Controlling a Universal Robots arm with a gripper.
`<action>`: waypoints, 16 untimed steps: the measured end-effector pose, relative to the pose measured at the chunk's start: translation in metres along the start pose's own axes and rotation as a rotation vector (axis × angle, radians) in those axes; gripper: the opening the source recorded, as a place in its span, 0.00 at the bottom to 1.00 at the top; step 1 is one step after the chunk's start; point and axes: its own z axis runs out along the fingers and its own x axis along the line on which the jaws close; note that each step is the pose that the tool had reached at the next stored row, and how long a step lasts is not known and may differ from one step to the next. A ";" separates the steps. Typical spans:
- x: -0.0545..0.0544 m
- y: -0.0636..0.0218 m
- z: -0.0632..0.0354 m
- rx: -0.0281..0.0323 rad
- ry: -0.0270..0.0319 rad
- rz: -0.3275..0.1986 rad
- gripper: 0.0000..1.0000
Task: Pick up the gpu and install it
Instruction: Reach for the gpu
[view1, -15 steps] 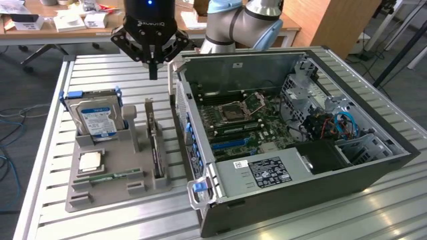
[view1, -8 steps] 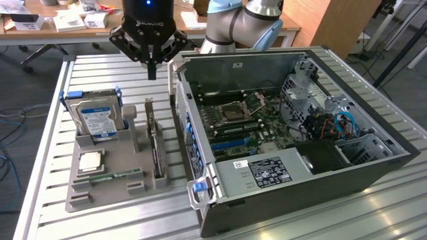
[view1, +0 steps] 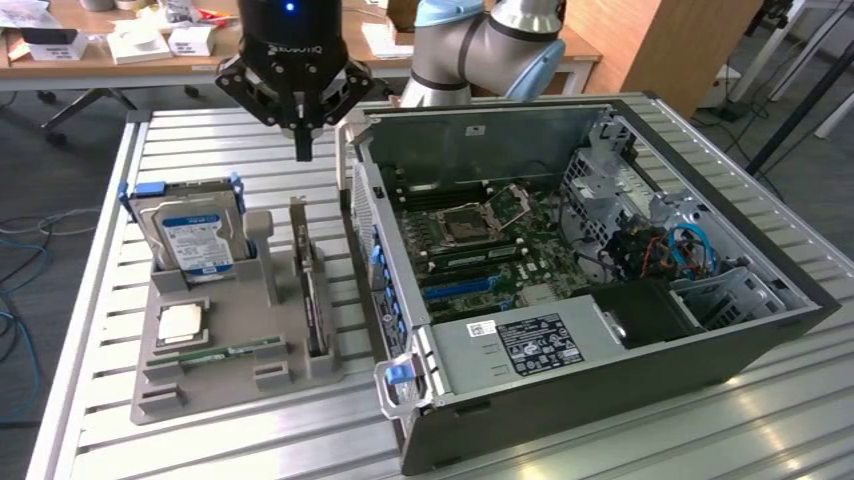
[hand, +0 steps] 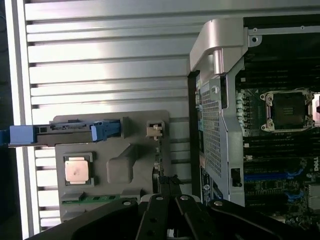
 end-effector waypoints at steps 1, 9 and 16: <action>0.001 -0.0004 0.0001 0.0000 -0.0001 0.000 0.10; 0.004 -0.0181 -0.0006 0.0000 -0.0001 0.000 0.10; 0.003 -0.0389 -0.0015 0.0001 0.0000 0.000 0.10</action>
